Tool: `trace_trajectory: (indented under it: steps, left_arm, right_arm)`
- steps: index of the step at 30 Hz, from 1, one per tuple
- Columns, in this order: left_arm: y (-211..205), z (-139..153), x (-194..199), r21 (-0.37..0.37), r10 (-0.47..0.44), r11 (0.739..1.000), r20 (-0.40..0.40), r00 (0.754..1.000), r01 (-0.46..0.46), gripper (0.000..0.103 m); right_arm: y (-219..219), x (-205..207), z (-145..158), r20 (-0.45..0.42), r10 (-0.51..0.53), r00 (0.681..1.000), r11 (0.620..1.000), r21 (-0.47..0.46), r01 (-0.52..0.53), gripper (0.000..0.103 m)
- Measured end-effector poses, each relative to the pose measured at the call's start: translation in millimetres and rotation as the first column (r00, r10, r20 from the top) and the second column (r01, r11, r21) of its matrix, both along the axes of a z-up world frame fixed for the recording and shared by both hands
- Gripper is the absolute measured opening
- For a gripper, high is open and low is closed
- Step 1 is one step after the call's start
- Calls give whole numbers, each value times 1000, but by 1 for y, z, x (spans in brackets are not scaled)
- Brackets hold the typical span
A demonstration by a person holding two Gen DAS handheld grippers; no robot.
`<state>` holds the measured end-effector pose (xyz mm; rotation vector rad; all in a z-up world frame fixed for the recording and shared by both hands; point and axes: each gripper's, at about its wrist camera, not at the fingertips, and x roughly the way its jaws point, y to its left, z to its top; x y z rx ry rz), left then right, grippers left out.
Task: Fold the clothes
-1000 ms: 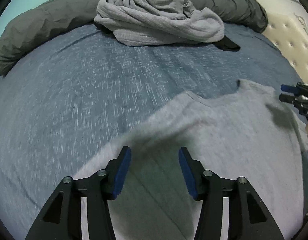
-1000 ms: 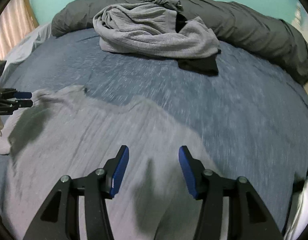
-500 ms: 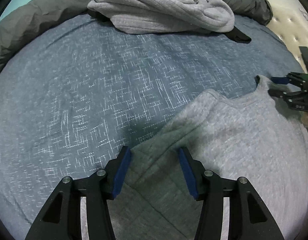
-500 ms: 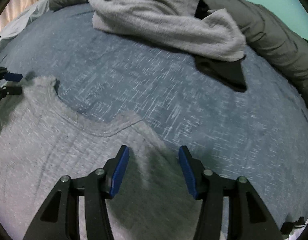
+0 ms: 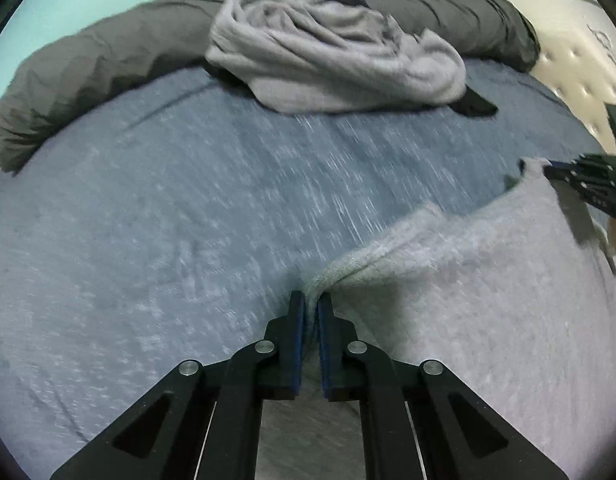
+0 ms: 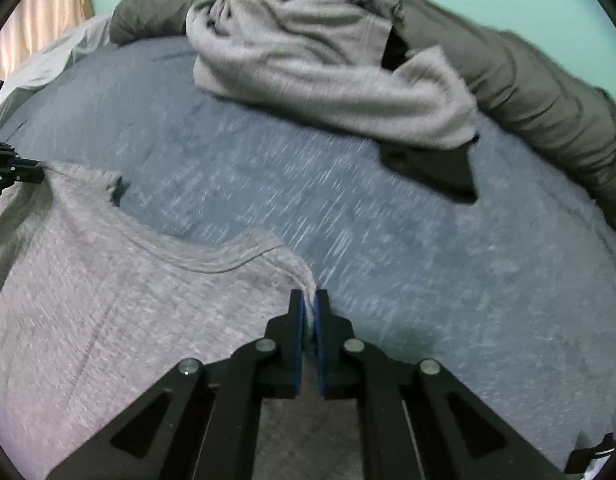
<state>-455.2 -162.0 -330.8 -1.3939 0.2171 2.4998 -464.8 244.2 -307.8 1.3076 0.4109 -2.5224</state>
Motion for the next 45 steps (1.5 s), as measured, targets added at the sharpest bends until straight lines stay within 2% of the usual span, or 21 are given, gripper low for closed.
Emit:
trace_trajectory:
  steps: [5,8,12,14,17,20,22,24,26,28,30,33,37,38,39,40,41,43,45]
  left_arm:
    - [6,6,-25,-48,22,999,-10,1000,-23,6]
    - [8,-8,-34,-61,35,998,13,999,-35,6]
    - [13,-29,-44,-83,49,996,51,997,-45,7]
    - [15,-43,-46,-82,48,996,113,992,-39,9]
    - [16,-44,-45,-79,44,996,99,994,-36,11]
    - [8,-30,-47,11,88,996,78,993,-89,19]
    - [11,-20,-46,32,90,995,40,995,-92,23]
    - [23,-17,-47,32,50,998,26,998,-51,41]
    - [38,-14,-51,24,22,999,11,1000,-23,43]
    - [48,-13,-52,47,12,999,4,1000,-12,44]
    - [62,-19,-58,31,-6,999,32,999,5,44]
    - [73,-32,-64,23,-18,1000,71,997,17,44]
    - [74,-41,-62,39,-24,999,91,996,20,43]
    - [74,-42,-59,43,-29,999,93,995,25,31]
    - [76,-42,-56,32,-42,999,88,995,40,14]
    - [78,-42,-52,18,-57,998,83,995,55,13]
    - [80,-39,-48,7,-72,997,66,995,72,10]
    - [84,-33,-40,-10,-95,995,27,995,95,9]
    - [83,-20,-32,-16,-92,996,-26,995,92,8]
  right_arm:
    - [0,-7,11,-64,-41,997,999,15,42,4]
    - [0,-11,18,-100,-66,993,997,22,68,4]
    - [-1,-21,-3,-53,-90,995,995,36,92,4]
    - [0,-23,-16,-15,-94,995,995,41,95,4]
    - [1,-26,-35,48,-98,994,995,39,96,5]
    - [4,-26,-40,58,-105,993,994,16,104,8]
    - [9,-28,-36,54,-127,990,992,-19,128,15]
    - [14,-26,-28,31,-141,989,988,-57,143,17]
    - [17,-25,-21,18,-142,990,984,-106,143,17]
    - [18,-26,-17,20,-140,990,980,-143,141,17]
    - [12,-28,-15,23,-122,992,979,-162,124,19]
    - [1,-30,-20,41,-100,994,985,-138,105,32]
    - [-14,-36,-34,74,-67,995,995,-75,73,32]
    - [-15,-33,-34,65,-53,996,996,-74,58,32]
    - [-15,-30,-33,57,-39,998,996,-74,43,29]
    - [-16,-27,-33,48,-25,999,997,-74,29,18]
    - [-17,-25,-32,40,-11,999,997,-73,14,13]
    - [-18,-19,-31,23,17,1000,997,-71,-15,7]
    - [-21,-11,-27,-11,42,999,997,-60,-42,6]
